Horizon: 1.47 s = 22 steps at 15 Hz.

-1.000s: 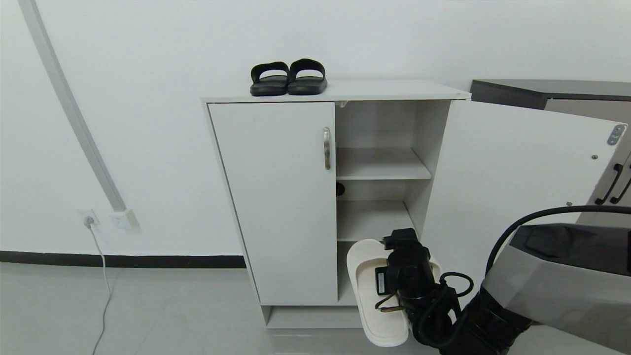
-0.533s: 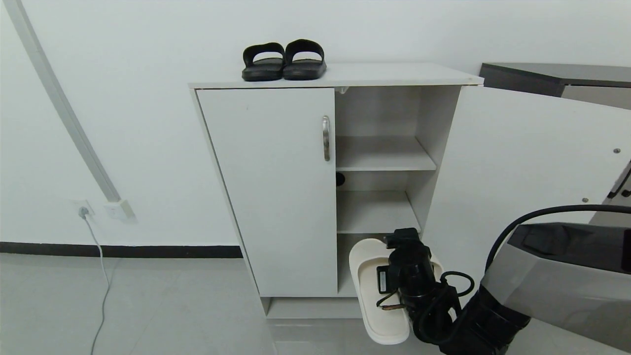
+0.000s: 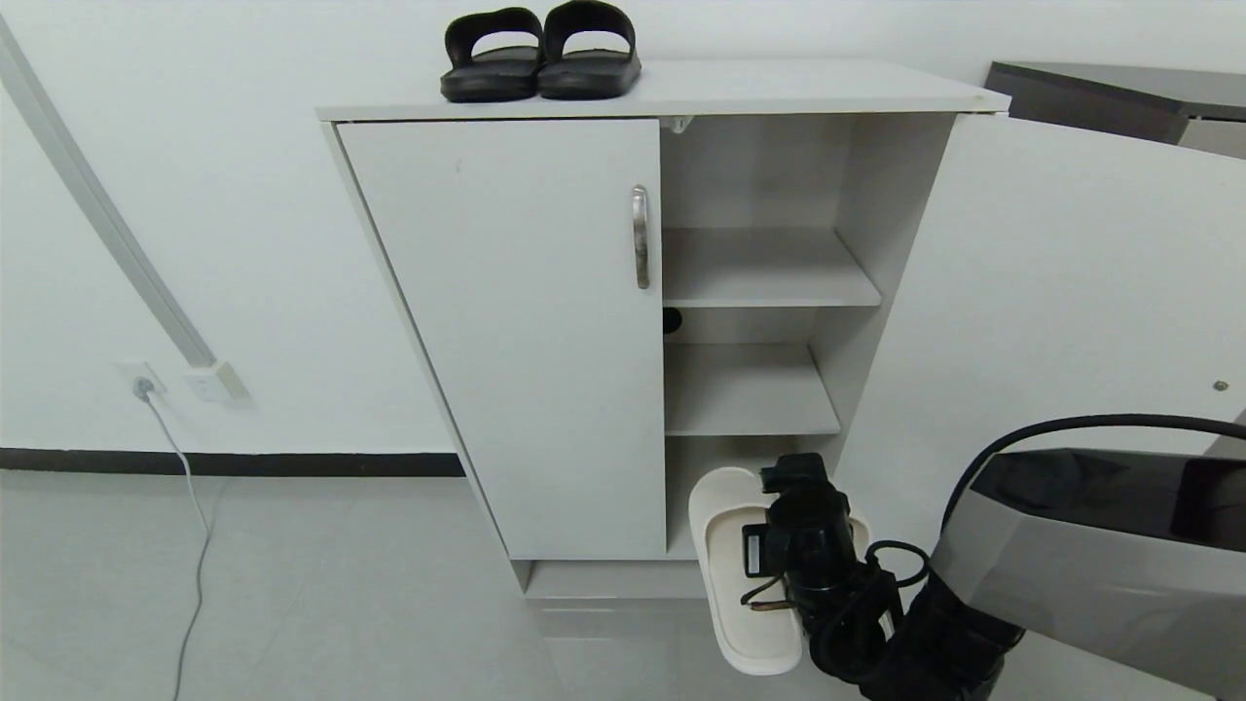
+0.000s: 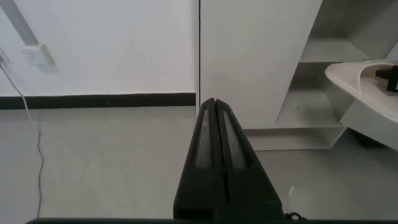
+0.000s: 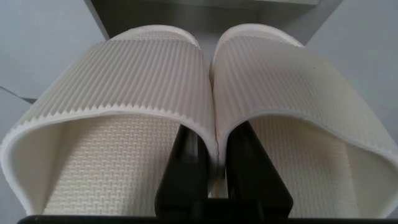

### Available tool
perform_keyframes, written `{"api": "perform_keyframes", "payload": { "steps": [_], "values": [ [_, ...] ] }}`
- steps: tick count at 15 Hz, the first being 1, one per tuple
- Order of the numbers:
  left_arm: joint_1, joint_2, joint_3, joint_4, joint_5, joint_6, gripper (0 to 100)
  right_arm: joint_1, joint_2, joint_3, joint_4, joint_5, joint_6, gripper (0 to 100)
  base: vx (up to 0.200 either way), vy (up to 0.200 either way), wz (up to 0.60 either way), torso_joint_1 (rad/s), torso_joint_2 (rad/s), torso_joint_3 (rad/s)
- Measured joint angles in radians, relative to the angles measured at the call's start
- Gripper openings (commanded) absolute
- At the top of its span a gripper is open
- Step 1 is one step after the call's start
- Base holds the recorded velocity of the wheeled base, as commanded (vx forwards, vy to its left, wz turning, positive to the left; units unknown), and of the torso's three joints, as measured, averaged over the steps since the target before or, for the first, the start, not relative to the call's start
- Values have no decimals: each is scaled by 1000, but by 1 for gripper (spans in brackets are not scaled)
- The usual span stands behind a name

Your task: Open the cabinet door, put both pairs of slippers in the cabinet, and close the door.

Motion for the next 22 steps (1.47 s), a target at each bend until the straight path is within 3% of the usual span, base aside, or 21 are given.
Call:
{"api": "perform_keyframes", "payload": {
  "steps": [6, 11, 18, 22],
  "values": [
    [0, 0, 0, 0, 0, 0, 0, -58, 110, -3, -356, 2, -176, 0, 0, 0, 0, 0, 0, 0],
    [0, 0, 0, 0, 0, 0, 0, -71, 133, -4, -363, 3, -180, 0, 0, 0, 0, 0, 0, 0],
    [0, 0, 0, 0, 0, 0, 0, -71, 135, -7, -365, 2, -180, 0, 200, 0, 0, 2, 2, -1],
    [0, 0, 0, 0, 0, -7, 0, -71, 135, -15, -359, 3, -180, 0, 0, 0, 0, 0, 0, 0]
  ]
}}
